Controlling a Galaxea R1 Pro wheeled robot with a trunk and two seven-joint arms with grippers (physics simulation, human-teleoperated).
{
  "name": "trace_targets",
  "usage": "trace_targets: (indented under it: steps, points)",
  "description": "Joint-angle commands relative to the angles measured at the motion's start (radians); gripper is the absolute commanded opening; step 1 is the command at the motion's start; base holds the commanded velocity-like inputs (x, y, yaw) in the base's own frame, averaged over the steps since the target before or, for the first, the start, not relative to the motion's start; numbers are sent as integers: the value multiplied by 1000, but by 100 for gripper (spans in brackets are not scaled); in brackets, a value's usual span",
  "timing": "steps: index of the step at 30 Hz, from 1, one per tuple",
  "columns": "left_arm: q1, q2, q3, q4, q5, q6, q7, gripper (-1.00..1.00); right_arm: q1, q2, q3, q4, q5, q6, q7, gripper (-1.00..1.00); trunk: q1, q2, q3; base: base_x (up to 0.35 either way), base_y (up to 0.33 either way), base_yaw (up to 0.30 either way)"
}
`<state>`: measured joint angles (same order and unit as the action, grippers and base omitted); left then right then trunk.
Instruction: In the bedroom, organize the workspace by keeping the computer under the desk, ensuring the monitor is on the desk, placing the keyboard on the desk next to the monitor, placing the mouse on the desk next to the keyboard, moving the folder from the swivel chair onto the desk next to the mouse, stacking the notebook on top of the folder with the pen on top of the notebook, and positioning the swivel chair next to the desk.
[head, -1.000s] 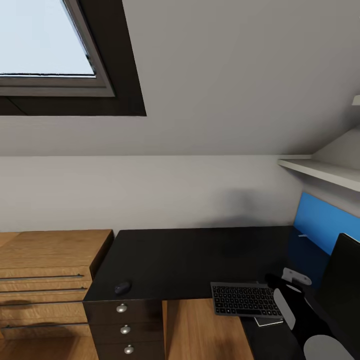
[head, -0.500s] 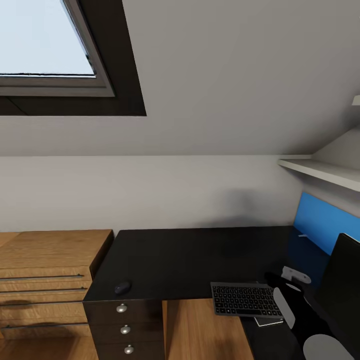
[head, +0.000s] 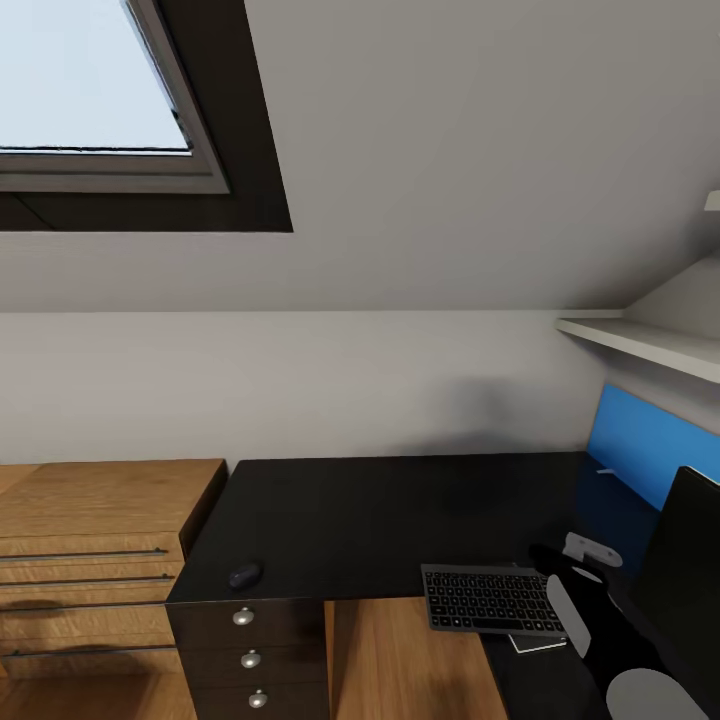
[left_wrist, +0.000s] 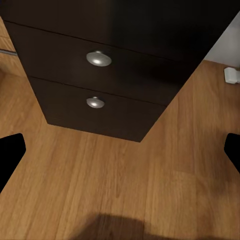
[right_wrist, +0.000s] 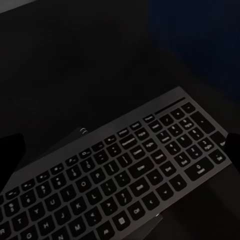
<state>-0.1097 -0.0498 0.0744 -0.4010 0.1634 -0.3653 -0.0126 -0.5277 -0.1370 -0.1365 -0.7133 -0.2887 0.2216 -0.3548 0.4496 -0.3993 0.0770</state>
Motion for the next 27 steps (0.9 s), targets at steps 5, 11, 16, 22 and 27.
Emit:
trace_targets:
  steps: [5,11,16,22,27]
  points:
    - [1,-1,4,1,1,-3,-1,100,0,-1,1,-2,-7,4,-4,100,0,-1,0,0,0,0]
    - [0,0,4,1,1,-3,-1,100,0,0,1,-2,-7,4,-2,100,0,-1,0,212,0,0]
    - [1,0,4,1,2,-3,-1,100,0,-1,1,-1,-7,4,-1,100,0,-1,0,238,0,0]
    - [1,1,4,1,2,-3,-1,100,0,-1,1,0,-7,4,-1,100,0,-1,0,117,0,0]
    - [1,1,4,1,2,-2,-1,100,0,-1,1,0,-7,4,-1,100,0,-1,0,18,0,0]
